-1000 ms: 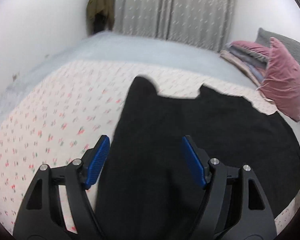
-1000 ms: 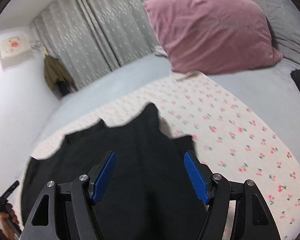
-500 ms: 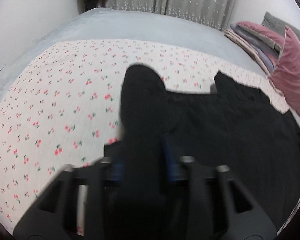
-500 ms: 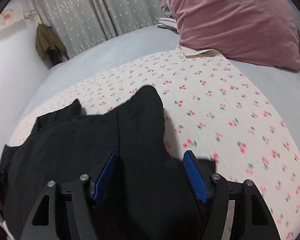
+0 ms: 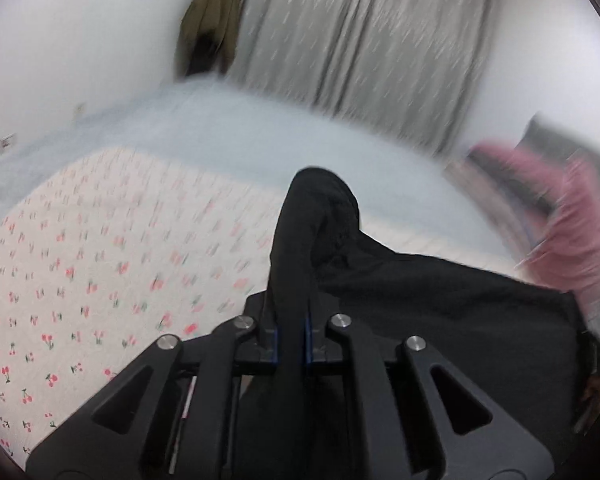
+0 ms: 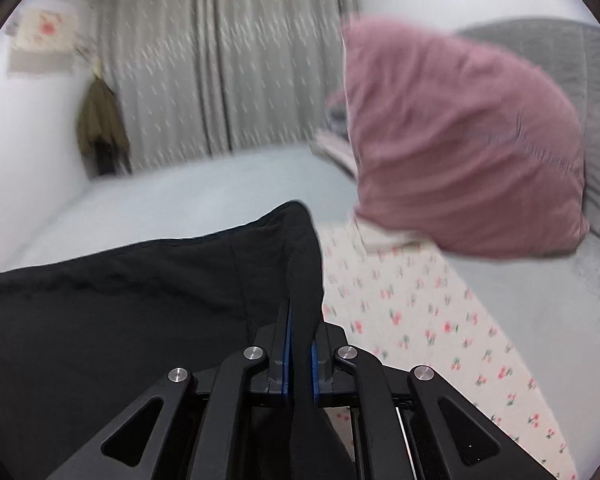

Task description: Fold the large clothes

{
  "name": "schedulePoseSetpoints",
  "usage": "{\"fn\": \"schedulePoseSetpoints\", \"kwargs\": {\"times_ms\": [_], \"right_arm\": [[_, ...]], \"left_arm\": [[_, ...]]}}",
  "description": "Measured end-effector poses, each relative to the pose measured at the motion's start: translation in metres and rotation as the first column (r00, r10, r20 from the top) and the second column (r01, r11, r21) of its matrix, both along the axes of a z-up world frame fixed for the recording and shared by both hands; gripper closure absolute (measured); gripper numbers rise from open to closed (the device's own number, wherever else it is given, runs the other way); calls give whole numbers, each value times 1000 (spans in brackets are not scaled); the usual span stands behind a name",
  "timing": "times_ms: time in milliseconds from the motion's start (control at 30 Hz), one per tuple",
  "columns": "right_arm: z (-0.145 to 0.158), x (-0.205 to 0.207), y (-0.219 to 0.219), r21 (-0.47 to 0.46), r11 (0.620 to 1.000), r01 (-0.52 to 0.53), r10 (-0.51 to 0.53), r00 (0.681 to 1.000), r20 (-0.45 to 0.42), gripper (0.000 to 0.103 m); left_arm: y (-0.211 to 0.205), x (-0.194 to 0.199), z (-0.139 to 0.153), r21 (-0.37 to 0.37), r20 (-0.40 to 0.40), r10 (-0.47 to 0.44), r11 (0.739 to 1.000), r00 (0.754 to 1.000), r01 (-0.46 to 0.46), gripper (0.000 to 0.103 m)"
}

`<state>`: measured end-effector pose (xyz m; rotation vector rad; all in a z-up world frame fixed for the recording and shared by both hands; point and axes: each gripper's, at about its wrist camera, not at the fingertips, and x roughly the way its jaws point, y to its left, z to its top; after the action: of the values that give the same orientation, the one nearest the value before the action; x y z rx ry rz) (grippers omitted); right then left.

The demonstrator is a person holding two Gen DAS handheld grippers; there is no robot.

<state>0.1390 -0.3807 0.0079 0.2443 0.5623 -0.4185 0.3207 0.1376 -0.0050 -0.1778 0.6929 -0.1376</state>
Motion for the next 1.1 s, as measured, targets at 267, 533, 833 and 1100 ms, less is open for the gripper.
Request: {"fn": "schedulePoseSetpoints", "kwargs": {"times_ms": [267,533,833,1100], "right_arm": [[-63,6,-48,138,960,245,-200,940,-276,89],[-3,34,94,42,988,-151,155,977,-146,30],[-57,51,95,193,957,-219,260,938,-228,27],[-60,-52,-46,263,931,252,-160,931,-327,26]], "left_arm": [[31,20,-40,116,-215,212,975,953,-191,87],[-57,-19,14,114,-68,-59,991,996,66,39],[-18,10,-58,181,-304,19,983,952,38,30],[3,-19,-28,328,-291,107,945,951,-6,30]]}}
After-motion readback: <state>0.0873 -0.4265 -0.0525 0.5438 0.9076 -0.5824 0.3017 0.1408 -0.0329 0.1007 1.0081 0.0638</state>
